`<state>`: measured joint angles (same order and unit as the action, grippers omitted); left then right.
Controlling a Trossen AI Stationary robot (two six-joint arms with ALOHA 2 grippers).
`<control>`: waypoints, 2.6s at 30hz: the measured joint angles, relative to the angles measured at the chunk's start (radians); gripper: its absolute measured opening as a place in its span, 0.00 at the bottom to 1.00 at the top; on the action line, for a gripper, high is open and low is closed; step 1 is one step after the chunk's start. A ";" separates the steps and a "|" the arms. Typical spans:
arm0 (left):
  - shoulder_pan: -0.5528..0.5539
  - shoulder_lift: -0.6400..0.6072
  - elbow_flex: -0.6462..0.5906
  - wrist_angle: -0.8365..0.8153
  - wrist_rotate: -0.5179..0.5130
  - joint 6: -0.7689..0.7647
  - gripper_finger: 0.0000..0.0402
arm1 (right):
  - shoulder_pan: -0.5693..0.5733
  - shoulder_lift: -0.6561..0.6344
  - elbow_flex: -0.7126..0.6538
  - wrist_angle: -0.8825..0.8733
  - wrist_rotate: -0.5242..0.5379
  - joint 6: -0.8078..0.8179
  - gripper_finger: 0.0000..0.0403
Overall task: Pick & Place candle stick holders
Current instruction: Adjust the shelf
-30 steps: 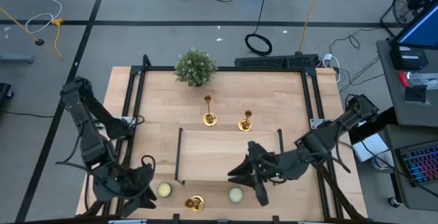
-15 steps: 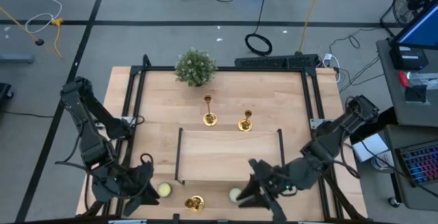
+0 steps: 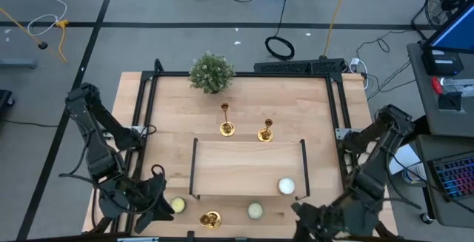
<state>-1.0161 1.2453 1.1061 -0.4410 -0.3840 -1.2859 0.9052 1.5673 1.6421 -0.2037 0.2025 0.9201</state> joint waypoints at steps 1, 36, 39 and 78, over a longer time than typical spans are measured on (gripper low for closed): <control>0.000 0.000 0.000 0.000 0.001 0.001 0.29 | 0.011 0.000 -0.011 0.002 0.012 0.013 0.22; 0.186 0.209 0.000 -0.005 0.154 0.144 0.20 | 0.084 0.002 -0.353 -0.398 0.137 0.539 0.00; 0.185 0.209 0.000 -0.023 0.121 0.145 0.08 | 0.084 0.002 -0.354 -0.424 0.136 0.556 0.00; 0.253 0.209 0.000 -0.148 0.033 0.158 0.01 | 0.030 0.002 -0.354 -0.651 0.269 0.553 0.00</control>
<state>-0.7632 1.4548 1.1061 -0.5887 -0.3506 -1.1276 0.9354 1.5688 1.2881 -0.8546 0.4717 1.4726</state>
